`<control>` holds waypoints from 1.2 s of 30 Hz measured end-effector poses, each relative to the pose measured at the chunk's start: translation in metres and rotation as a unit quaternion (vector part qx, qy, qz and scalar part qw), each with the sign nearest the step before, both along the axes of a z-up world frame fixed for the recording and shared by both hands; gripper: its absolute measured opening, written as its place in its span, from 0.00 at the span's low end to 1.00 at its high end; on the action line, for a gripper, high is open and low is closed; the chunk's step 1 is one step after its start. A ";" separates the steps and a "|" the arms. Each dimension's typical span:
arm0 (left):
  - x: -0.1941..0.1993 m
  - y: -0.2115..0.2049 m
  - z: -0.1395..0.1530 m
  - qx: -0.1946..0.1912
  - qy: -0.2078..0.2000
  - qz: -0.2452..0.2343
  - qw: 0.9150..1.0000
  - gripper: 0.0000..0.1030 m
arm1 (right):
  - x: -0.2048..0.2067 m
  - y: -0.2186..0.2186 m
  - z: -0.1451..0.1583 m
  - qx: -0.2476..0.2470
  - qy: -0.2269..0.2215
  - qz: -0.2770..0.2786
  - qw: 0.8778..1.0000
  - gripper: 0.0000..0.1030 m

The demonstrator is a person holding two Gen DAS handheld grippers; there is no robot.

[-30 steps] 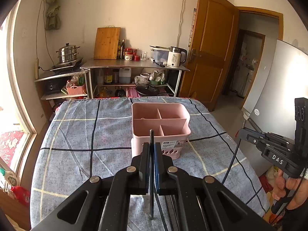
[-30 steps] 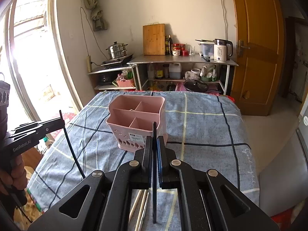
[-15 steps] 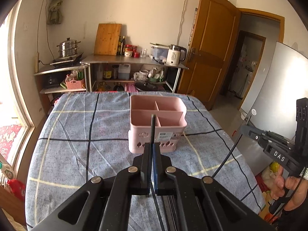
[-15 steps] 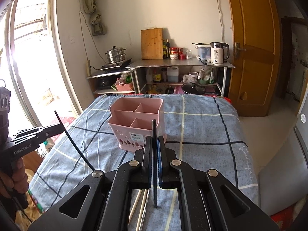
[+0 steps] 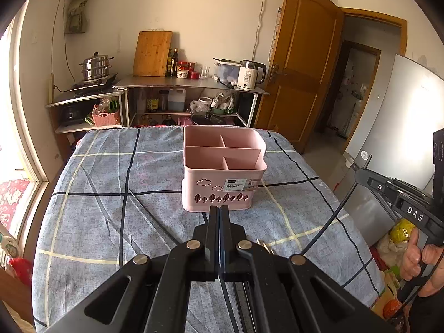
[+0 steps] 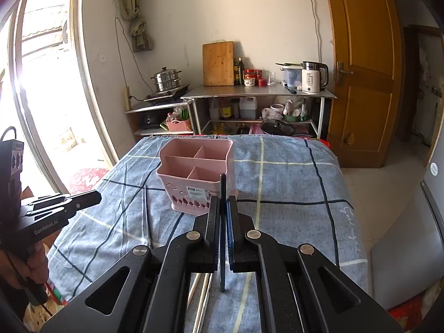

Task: Organize utensils
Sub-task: 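Lift the black chopsticks and carry them over the pink basket with both tools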

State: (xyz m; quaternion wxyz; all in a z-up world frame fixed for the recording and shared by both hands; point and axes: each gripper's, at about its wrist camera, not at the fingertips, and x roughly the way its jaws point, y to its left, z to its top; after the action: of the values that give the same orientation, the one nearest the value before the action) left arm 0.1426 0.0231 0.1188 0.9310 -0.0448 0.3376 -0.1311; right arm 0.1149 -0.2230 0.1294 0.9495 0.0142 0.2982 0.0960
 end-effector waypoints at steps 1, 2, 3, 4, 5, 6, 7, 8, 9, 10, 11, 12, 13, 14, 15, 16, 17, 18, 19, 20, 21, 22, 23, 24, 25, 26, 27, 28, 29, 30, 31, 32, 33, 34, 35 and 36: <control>0.000 0.003 0.000 -0.003 0.000 0.003 1.000 0.00 | 0.000 0.000 0.000 0.000 0.000 0.000 1.000 0.04; 0.001 0.008 0.000 -0.007 0.000 0.008 1.000 0.00 | 0.000 0.000 0.000 0.000 0.000 0.000 1.000 0.04; 0.002 0.013 0.000 -0.012 -0.001 0.014 1.000 0.00 | 0.000 0.000 0.000 -0.001 0.000 0.000 1.000 0.04; 0.003 0.017 -0.001 -0.017 -0.001 0.018 1.000 0.00 | 0.000 0.000 0.000 -0.001 0.000 0.000 1.000 0.04; 0.005 0.023 -0.002 -0.026 0.003 0.021 0.999 0.00 | 0.000 0.000 -0.001 -0.001 0.000 0.000 1.000 0.04; 0.007 0.029 -0.004 -0.035 0.007 0.025 0.999 0.00 | 0.000 0.001 -0.001 -0.001 0.000 0.000 1.000 0.04; 0.009 0.034 -0.006 -0.042 0.010 0.033 0.999 0.00 | 0.000 0.001 -0.001 -0.002 0.000 0.000 1.000 0.04; 0.013 0.039 -0.010 -0.046 0.016 0.042 0.998 0.02 | 0.001 0.002 -0.001 -0.003 0.001 0.001 1.000 0.04; 0.018 0.045 -0.014 -0.050 0.024 0.052 0.997 0.06 | 0.002 0.002 -0.001 -0.003 0.001 0.001 1.000 0.04; 0.024 0.051 -0.021 -0.057 0.034 0.061 0.996 0.10 | 0.003 0.003 -0.001 -0.004 0.002 0.001 1.000 0.04; 0.030 0.057 -0.028 -0.066 0.047 0.070 0.994 0.22 | 0.003 0.003 -0.001 -0.004 0.002 0.001 1.000 0.04; 0.035 0.063 -0.035 -0.074 0.057 0.077 0.993 0.33 | 0.004 0.003 0.000 -0.005 0.002 0.002 1.000 0.04; 0.042 0.068 -0.043 -0.084 0.068 0.084 0.991 0.38 | 0.006 0.002 0.000 -0.005 0.003 0.002 1.000 0.04; 0.048 0.073 -0.051 -0.088 0.078 0.091 0.989 0.42 | 0.007 0.001 0.000 -0.005 0.004 0.001 1.000 0.04; 0.055 0.078 -0.061 -0.093 0.091 0.101 0.986 0.42 | 0.009 0.001 0.001 -0.004 0.006 0.001 1.000 0.04; 0.062 0.081 -0.069 -0.096 0.102 0.108 0.984 0.42 | 0.010 0.000 0.001 -0.004 0.007 0.001 1.000 0.04; 0.069 0.084 -0.078 -0.096 0.113 0.112 0.982 0.42 | 0.013 -0.001 0.001 -0.005 0.009 0.001 1.000 0.04; 0.077 0.086 -0.087 -0.095 0.124 0.118 0.981 0.42 | 0.015 -0.001 0.001 -0.005 0.010 0.002 1.000 0.04; 0.083 0.087 -0.095 -0.093 0.132 0.122 0.979 0.42 | 0.018 -0.002 0.001 -0.004 0.012 0.002 1.000 0.04; 0.091 0.088 -0.101 -0.092 0.139 0.123 0.978 0.42 | 0.021 -0.002 0.001 -0.005 0.014 0.003 1.000 0.04; 0.099 0.088 -0.108 -0.089 0.147 0.125 0.977 0.42 | 0.024 -0.002 0.001 -0.005 0.016 0.003 1.000 0.04; 0.106 0.088 -0.114 -0.087 0.154 0.127 0.976 0.42 | 0.028 -0.002 0.001 -0.006 0.018 0.004 1.000 0.04; 0.115 0.087 -0.120 -0.085 0.159 0.127 0.975 0.42 | 0.031 -0.002 0.001 -0.006 0.020 0.005 1.000 0.04; 0.122 0.088 -0.124 -0.080 0.163 0.130 0.975 0.42 | 0.034 -0.003 0.001 -0.007 0.022 0.006 1.000 0.04; 0.129 0.088 -0.128 -0.075 0.167 0.135 0.974 0.42 | 0.038 -0.003 0.000 -0.007 0.024 0.006 1.000 0.04; 0.137 0.088 -0.133 -0.073 0.172 0.137 0.973 0.42 | 0.040 -0.003 -0.001 -0.008 0.025 0.007 1.000 0.04; 0.144 0.088 -0.137 -0.072 0.177 0.139 0.972 0.41 | 0.044 -0.003 -0.002 -0.008 0.027 0.008 1.000 0.04; 0.151 0.089 -0.142 -0.070 0.183 0.144 0.970 0.40 | 0.046 -0.004 -0.002 -0.008 0.028 0.008 1.000 0.04; 0.158 0.089 -0.145 -0.068 0.188 0.147 0.969 0.39 | 0.049 -0.004 -0.003 -0.009 0.030 0.009 0.999 0.04; 0.164 0.088 -0.147 -0.066 0.192 0.149 0.968 0.36 | 0.051 -0.004 -0.003 -0.009 0.031 0.009 0.999 0.04; 0.169 0.087 -0.150 -0.062 0.197 0.150 0.967 0.35 | 0.053 -0.005 -0.004 -0.008 0.032 0.009 0.999 0.04; 0.175 0.084 -0.153 -0.054 0.203 0.152 0.966 0.32 | 0.055 -0.005 -0.005 -0.008 0.033 0.010 0.999 0.05; 0.179 0.082 -0.156 -0.045 0.209 0.156 0.964 0.29 | 0.056 -0.005 -0.006 -0.008 0.034 0.010 0.999 0.05; 0.182 0.080 -0.159 -0.036 0.213 0.162 0.963 0.26 | 0.057 -0.006 -0.006 -0.007 0.034 0.010 0.999 0.05; 0.184 0.079 -0.159 -0.028 0.206 0.166 0.964 0.23 | 0.057 -0.006 -0.006 -0.007 0.035 0.011 0.999 0.05; 0.186 0.078 -0.160 -0.021 0.206 0.168 0.964 0.23 | 0.058 -0.006 -0.006 -0.008 0.035 0.011 0.999 0.05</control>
State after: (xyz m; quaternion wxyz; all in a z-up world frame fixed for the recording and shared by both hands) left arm 0.3285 0.1011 -0.0412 0.8489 -0.1465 0.5068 0.0317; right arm 0.1727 -0.2294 0.1231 0.9373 0.0071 0.3325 0.1038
